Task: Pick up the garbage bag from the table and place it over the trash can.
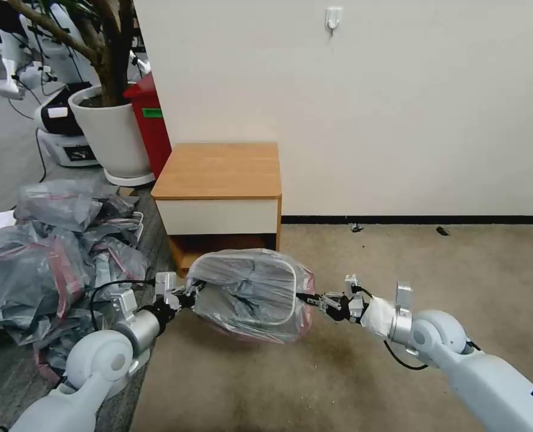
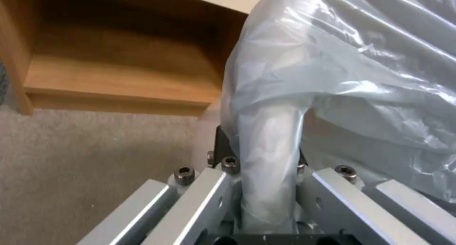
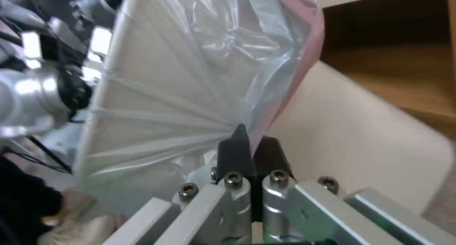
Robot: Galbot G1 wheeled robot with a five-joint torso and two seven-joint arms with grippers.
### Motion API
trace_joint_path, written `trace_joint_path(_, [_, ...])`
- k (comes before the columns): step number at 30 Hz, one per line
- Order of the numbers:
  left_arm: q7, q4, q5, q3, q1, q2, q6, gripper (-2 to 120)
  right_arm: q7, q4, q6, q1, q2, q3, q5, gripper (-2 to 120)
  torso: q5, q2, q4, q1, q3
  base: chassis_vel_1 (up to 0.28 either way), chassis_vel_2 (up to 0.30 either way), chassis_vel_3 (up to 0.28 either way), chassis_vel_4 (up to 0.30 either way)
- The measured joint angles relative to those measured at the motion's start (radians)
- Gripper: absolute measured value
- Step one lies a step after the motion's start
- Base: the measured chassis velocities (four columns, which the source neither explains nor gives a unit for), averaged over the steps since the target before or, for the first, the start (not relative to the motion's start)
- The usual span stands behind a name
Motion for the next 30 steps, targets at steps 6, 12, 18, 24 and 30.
trace_joint_path(6, [0.000, -0.005, 0.003, 0.000, 0.010, -0.004, 0.000, 2, 0.059, 0.003, 0.026, 0.000, 0.011, 0.001, -0.119, 0, 0.0000, 0.000, -0.0001, 0.000, 0.000, 0.000, 0.000, 0.000, 0.000])
trace_joint_path(12, [0.000, -0.008, 0.006, 0.003, 0.012, -0.007, 0.000, 2, 0.123, 0.004, 0.040, 0.004, 0.026, -0.004, -0.200, 0, 0.0000, 0.000, 0.0000, 0.000, 0.000, 0.000, 0.000, 0.000, 0.000])
trace_joint_path(18, [0.000, -0.009, 0.006, 0.004, 0.012, -0.009, 0.001, 2, 0.191, 0.004, 0.044, 0.012, 0.035, -0.019, -0.256, 0, -0.0001, 0.000, -0.0001, 0.000, 0.000, 0.000, 0.000, 0.000, 0.000])
trace_joint_path(24, [0.000, -0.015, 0.006, 0.006, 0.012, -0.011, 0.003, 2, 0.276, -0.004, 0.043, 0.029, 0.052, -0.045, -0.305, 0, -0.0001, 0.000, 0.0000, 0.000, 0.000, 0.000, 0.000, 0.000, 0.000])
trace_joint_path(30, [0.000, -0.021, 0.006, 0.007, 0.017, -0.010, 0.005, 2, 0.310, -0.033, 0.059, 0.042, 0.063, -0.062, -0.374, 0, -0.0001, 0.000, -0.0001, 0.000, 0.000, 0.000, 0.000, 0.000, 0.000])
